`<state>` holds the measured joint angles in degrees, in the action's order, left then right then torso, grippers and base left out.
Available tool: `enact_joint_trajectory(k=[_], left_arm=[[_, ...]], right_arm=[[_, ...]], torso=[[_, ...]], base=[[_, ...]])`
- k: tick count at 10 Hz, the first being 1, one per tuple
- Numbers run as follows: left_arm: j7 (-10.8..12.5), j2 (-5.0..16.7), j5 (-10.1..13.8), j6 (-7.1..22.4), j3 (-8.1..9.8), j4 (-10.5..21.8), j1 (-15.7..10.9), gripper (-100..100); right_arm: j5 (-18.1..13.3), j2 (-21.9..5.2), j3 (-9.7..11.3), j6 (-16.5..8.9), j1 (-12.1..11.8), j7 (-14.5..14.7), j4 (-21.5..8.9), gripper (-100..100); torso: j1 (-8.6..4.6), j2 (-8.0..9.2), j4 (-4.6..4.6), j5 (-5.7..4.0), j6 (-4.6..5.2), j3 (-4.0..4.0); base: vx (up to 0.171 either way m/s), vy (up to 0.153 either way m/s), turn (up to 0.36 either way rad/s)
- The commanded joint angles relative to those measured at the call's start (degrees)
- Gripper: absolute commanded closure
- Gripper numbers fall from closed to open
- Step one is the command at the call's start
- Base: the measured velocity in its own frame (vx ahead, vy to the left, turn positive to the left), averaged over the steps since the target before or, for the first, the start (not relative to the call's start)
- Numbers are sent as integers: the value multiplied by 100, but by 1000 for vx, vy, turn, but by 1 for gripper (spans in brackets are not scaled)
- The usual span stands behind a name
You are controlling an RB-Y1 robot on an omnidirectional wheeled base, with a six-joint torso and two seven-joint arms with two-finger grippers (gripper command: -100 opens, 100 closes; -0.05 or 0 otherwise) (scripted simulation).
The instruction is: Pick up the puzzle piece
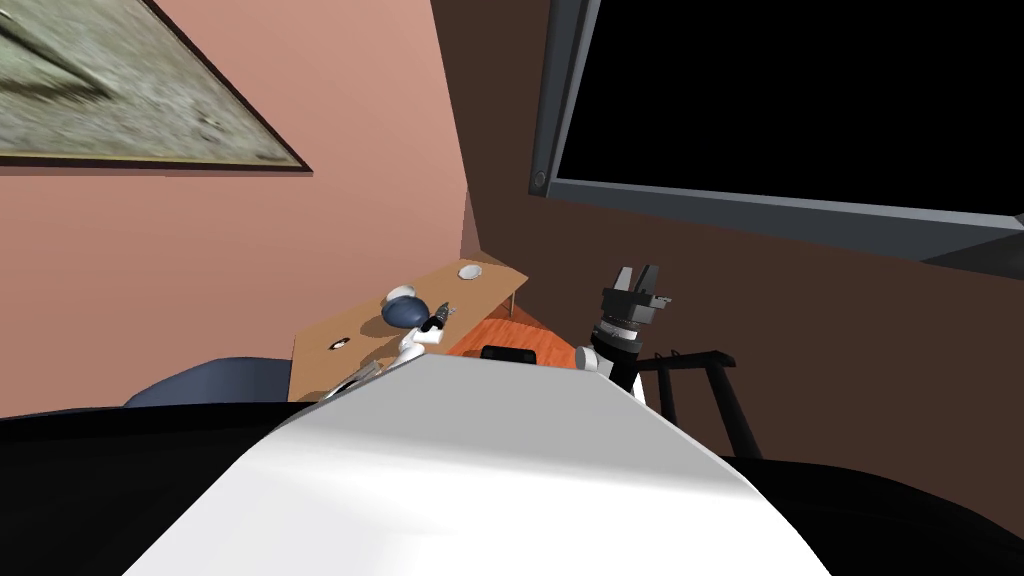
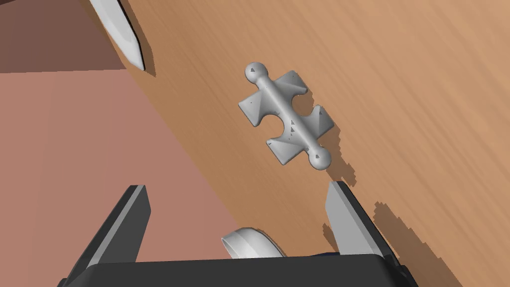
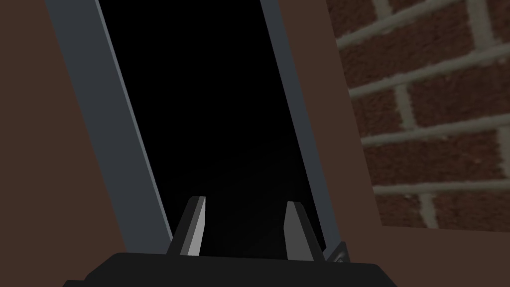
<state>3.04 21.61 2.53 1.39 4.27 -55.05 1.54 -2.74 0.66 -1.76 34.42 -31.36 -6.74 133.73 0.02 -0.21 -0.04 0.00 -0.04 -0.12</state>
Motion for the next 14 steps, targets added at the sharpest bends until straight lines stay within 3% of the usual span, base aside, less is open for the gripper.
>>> enact_joint_trajectory(k=[1,3,4,5,6,7,8,9,10,11,13,14], left_arm=[[-1,-72,-30,174,51,52,36,-100],[22,-39,-7,164,25,132,-11,-100],[24,-41,-7,196,27,128,-7,0],[302,73,-236,-94,56,297,152,-100],[302,73,-236,-169,56,297,152,-100],[549,187,-464,-345,85,465,311,-100],[581,187,-464,-531,85,465,311,-100],[828,301,-693,-759,114,633,471,-100],[859,301,-693,-893,114,633,471,-100],[1069,416,-921,-1093,144,801,631,-100],[1138,416,-921,-1256,144,801,631,-100],[1416,530,-1149,-1500,173,969,790,-100]], right_arm=[[0,0,0,0,0,0,0,0],[0,0,0,0,0,0,0,0],[0,0,0,0,0,0,0,0],[0,0,0,0,0,0,0,0],[0,0,0,0,-1,0,0,0],[0,0,0,0,-1,0,0,0],[0,0,0,0,-2,0,0,0],[0,0,0,0,-1,0,0,0],[0,1,0,0,-1,0,0,0],[0,0,0,0,-1,0,0,0],[0,0,0,0,-1,0,0,0],[0,0,0,0,0,0,0,0]], torso=[[0,0,0,0,0,0],[-2,5,1,0,0,3],[-3,12,3,-1,0,7],[-4,16,4,-1,0,9],[-13,-8,-1,-3,-3,-3],[-23,-21,-4,-5,0,-12],[-23,-35,-7,-5,-1,-19],[-21,-26,-6,-5,0,-15],[-31,-29,-6,-6,-2,-16],[-25,-26,-5,-6,1,-15],[-15,-28,-6,-3,1,-17],[-13,-7,-2,-3,2,-5]], base=[[44,11,-37],[24,4,-19],[0,0,0],[102,-33,50],[125,-57,43],[157,-57,50],[118,-46,31],[133,-77,45],[122,-58,40],[155,-34,44],[85,-30,18],[105,-43,45]])
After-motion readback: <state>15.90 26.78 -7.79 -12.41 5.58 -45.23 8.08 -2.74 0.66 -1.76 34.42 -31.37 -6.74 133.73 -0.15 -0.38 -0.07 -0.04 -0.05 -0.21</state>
